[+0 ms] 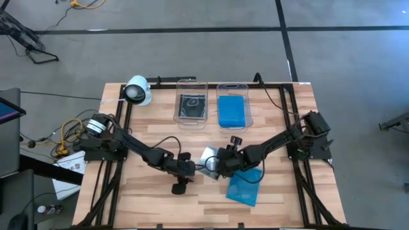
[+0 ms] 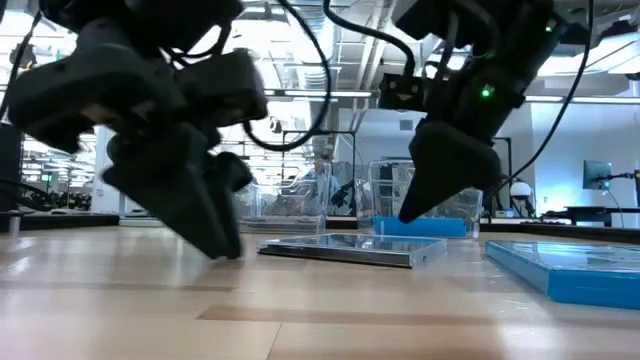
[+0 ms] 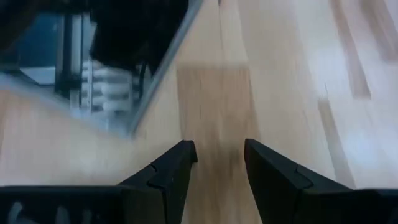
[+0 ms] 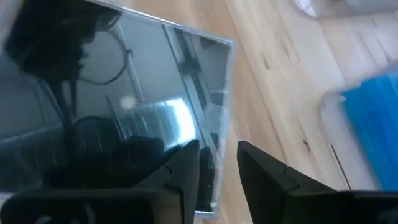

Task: Pick & place jewel cases by type
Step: Put the black CD case into the left transparent bin

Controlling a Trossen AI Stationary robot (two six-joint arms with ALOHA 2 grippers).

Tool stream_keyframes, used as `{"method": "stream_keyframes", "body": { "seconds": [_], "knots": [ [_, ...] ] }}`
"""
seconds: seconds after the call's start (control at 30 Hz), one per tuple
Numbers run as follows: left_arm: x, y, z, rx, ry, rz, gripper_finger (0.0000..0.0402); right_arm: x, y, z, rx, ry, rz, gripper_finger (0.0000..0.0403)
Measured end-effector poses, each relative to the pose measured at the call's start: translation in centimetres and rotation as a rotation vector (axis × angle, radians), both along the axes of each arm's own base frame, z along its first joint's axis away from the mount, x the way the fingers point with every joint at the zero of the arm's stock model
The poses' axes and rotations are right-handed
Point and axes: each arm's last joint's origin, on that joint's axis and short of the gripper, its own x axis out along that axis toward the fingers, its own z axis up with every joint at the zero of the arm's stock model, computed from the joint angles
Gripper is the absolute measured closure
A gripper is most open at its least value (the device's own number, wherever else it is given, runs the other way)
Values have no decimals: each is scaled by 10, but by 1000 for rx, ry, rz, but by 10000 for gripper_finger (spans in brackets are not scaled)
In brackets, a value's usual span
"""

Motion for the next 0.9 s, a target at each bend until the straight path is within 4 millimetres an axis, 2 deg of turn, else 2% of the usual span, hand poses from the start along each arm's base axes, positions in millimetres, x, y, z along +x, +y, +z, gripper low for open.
{"method": "stream_keyframes", "body": {
  "seconds": [0.2,0.4,0.9],
  "knots": [
    [14,-5,-12,17,6,32,253,-3,-7,-2,8,24,-66,302],
    [16,-4,-11,23,-19,102,253,-9,-14,-4,16,78,-152,302],
    [15,-6,-12,-45,-4,265,253,-7,-13,-18,78,134,-144,302]
  ]
}}
